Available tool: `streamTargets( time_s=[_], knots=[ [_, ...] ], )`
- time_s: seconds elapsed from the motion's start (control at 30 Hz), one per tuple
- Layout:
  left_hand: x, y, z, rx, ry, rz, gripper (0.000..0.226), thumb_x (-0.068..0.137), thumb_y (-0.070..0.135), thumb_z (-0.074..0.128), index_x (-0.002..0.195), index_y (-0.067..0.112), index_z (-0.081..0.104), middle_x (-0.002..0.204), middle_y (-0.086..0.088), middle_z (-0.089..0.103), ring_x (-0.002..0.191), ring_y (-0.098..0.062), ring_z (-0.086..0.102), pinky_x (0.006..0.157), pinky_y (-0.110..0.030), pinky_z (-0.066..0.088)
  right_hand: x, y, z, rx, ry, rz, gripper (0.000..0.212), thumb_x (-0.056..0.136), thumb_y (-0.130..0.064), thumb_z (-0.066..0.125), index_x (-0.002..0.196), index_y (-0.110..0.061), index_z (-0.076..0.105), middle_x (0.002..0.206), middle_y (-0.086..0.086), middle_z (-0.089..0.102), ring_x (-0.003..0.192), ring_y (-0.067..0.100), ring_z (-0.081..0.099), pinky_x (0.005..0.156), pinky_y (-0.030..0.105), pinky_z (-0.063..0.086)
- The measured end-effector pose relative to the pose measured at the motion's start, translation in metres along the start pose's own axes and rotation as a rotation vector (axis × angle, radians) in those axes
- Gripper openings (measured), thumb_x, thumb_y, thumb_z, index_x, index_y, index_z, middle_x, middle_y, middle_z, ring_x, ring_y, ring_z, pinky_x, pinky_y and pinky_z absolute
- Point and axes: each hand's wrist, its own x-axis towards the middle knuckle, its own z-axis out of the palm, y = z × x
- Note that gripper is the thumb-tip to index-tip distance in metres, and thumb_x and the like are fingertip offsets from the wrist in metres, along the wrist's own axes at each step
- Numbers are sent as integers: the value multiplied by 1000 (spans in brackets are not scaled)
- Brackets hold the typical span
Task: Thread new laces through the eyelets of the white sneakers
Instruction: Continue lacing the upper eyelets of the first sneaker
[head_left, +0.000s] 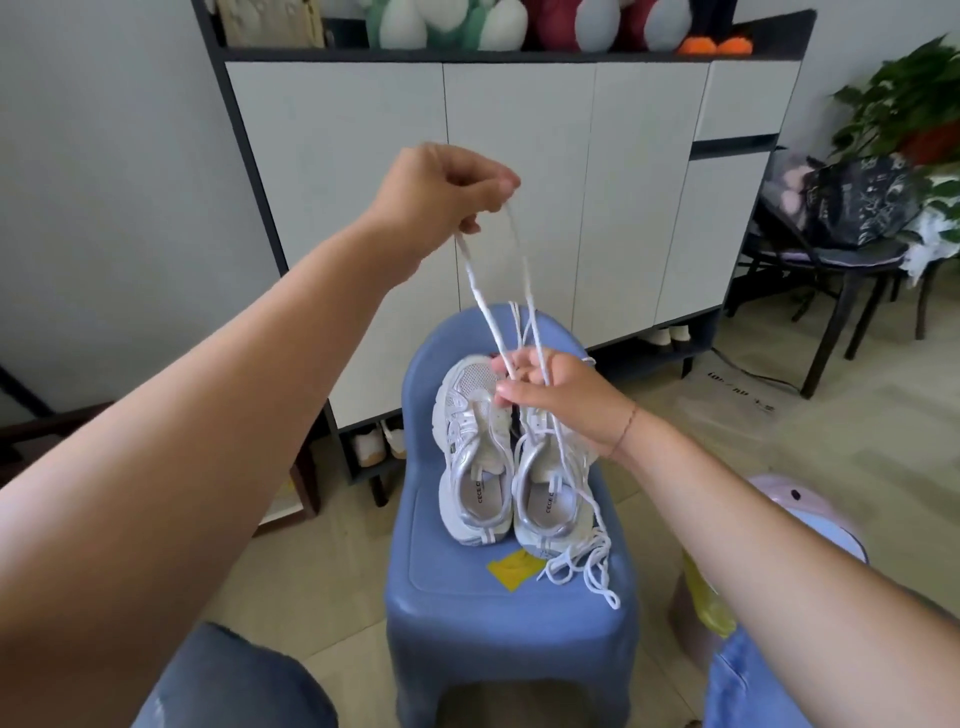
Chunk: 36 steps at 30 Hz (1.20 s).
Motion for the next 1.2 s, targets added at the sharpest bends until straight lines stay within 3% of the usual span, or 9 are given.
streamTargets(
  time_s=[0.07,0.13,0.27,0.47,0.6,0.73,0.83,0.97,1.2],
  knots=[
    [-3,-28,-18,10,146,-69,11,87,8,66,97,8,72,78,6,66,48,2,52,57,-12,48,-10,20,-6,-15,-9,37,8,91,-15,60,90,-8,63,76,4,66,76,9,64,70,13,48],
    [-14,-65,-35,56,262,-177,15,87,7,65,100,5,72,73,2,65,46,0,52,58,-14,50,-17,37,-17,-92,57,74,20,90,-18,60,71,-13,61,74,4,64,75,12,59,71,21,46],
    [-50,-141,-47,218,296,-473,14,88,14,67,97,8,75,79,-7,68,63,-14,56,80,-33,55,-19,50,-43,-476,190,105,21,88,-24,63,69,-14,60,70,1,49,65,14,43,62,29,33],
    [-88,-163,1,393,-132,-552,31,85,30,72,109,11,71,104,-3,69,96,-18,61,82,-27,45,-9,-6,-43,-529,156,-43,7,84,-19,69,84,-12,70,70,3,65,60,9,56,63,24,48],
    [-93,-124,45,-146,-560,-266,64,81,48,69,136,24,50,136,10,55,127,-5,49,108,-30,38,0,-46,-24,-326,120,-169,5,84,-5,68,88,-7,67,63,2,63,51,7,57,56,20,51],
    [-103,-104,78,-470,-571,-310,56,82,34,68,132,18,49,125,-2,64,121,-13,57,107,-32,38,0,-60,-18,-49,136,-215,6,85,-1,64,85,-7,66,65,8,62,54,11,58,55,23,51],
    [-113,-111,87,-504,-557,-323,12,90,26,63,99,19,64,87,-9,69,90,-21,64,90,-29,43,-5,-52,-24,101,226,-196,8,86,1,62,84,-7,64,57,-1,62,51,7,58,52,18,49],
    [-127,-131,84,-460,-474,-404,23,96,23,55,75,13,55,63,0,55,60,-9,52,62,-15,41,-16,-21,-45,212,429,-87,11,87,5,58,88,-3,65,61,2,63,50,6,58,52,16,49],
    [-138,-166,62,-421,-386,-506,24,93,28,58,79,9,62,76,-9,61,74,-19,54,82,-37,43,-47,38,-68,254,585,114,18,89,5,54,105,5,63,70,10,58,58,12,53,61,19,51]
  ],
)
